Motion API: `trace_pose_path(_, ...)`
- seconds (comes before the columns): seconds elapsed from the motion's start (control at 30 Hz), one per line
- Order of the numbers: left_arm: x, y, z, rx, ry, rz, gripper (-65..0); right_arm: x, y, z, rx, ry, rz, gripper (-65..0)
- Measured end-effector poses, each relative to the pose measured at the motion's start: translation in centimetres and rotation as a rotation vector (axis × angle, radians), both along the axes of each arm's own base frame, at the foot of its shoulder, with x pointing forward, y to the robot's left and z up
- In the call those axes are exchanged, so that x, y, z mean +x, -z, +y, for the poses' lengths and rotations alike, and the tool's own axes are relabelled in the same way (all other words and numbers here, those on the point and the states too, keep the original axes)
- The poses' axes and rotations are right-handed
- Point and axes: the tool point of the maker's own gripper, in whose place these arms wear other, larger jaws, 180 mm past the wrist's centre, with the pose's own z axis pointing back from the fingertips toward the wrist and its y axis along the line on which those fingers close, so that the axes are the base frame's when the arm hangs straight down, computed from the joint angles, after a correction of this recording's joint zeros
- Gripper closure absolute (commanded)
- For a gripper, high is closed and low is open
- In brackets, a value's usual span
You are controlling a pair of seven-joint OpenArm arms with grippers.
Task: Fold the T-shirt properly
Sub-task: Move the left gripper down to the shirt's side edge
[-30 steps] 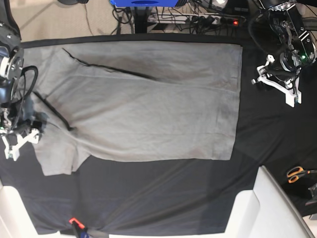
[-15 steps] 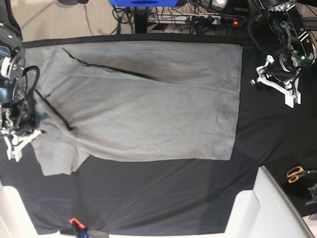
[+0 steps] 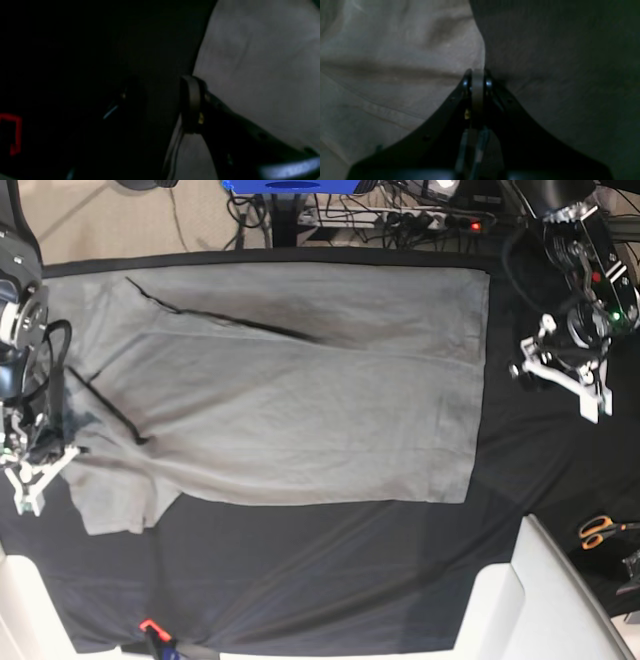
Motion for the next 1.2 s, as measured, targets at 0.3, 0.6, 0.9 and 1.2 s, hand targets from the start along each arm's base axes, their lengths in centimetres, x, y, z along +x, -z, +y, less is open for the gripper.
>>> trace_pose_path(0.3,5.6,1.8,-1.1,-0.024,0.128,0.066,-24.5,1.2,-1.6,0.1,-0.053,-0.040,-0.056,0.0)
trace_pose_path(0.6,10.7,3.1,-0.3,-0.122,0.031,0.011,-25.0,1.9,-2.2,0.2,-0.055,-0.048,-0.105,0.0)
trace_pose_path(0.9,14.1,6.0,-3.6,-0.183,0.035,-0.007,-25.3,1.8,-2.0,1.2,-0.021,-0.096,-0.099,0.0)
trace_pose_path(1.2,16.2,5.8,-3.1,-0.202,-0.028,-0.047,-44.1,1.7,-2.1,0.9,-0.028,-0.090,-0.097,0.0)
